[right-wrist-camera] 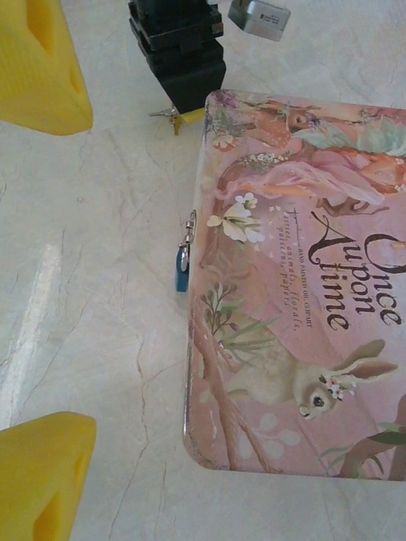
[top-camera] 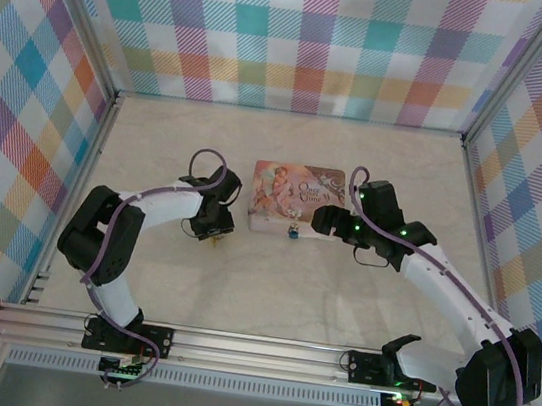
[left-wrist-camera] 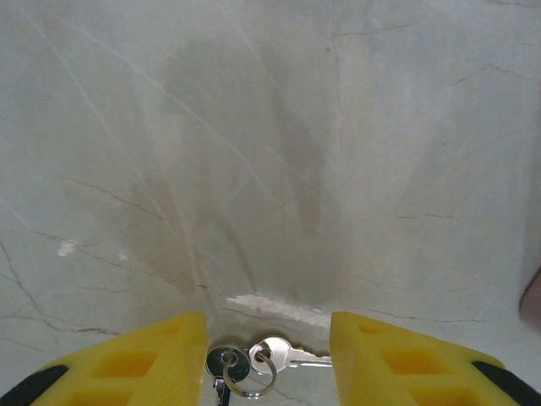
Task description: Unlock the padlock with the key
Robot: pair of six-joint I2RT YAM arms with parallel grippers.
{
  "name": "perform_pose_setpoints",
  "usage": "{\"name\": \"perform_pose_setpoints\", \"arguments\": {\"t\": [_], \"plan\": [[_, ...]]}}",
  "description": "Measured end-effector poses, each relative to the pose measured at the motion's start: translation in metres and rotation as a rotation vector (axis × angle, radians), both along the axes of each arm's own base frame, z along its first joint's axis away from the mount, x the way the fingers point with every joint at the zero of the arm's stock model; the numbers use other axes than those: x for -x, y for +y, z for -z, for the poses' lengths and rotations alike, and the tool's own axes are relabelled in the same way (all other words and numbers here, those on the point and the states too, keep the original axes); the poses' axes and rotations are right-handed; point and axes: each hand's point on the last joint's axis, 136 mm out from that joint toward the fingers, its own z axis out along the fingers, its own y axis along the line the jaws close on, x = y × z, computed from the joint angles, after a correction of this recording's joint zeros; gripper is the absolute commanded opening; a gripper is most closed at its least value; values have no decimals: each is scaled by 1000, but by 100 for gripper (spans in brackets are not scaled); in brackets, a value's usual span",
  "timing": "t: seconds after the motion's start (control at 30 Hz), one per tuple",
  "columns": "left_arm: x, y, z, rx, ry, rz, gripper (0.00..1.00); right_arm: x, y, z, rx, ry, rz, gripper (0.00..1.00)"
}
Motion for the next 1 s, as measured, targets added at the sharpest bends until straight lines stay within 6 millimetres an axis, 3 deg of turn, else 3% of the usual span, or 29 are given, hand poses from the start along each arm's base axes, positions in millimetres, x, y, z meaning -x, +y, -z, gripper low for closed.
{"name": "perform_pose_setpoints", "arguments": {"t": [0.53, 0.63, 0.77, 1.0], "plan": [[8, 6, 9, -24, 17, -23, 25, -3, 2, 5, -6, 0, 5, 85], [8, 7, 9, -25, 18, -30, 26, -3, 2, 5, -8, 1, 9, 85], [6, 5, 8, -13, 11, -36, 37, -3, 2, 7, -10, 8, 14, 86], [7, 1, 5, 10, -11, -29, 39, -1, 1, 11, -6, 16, 14, 86]]}}
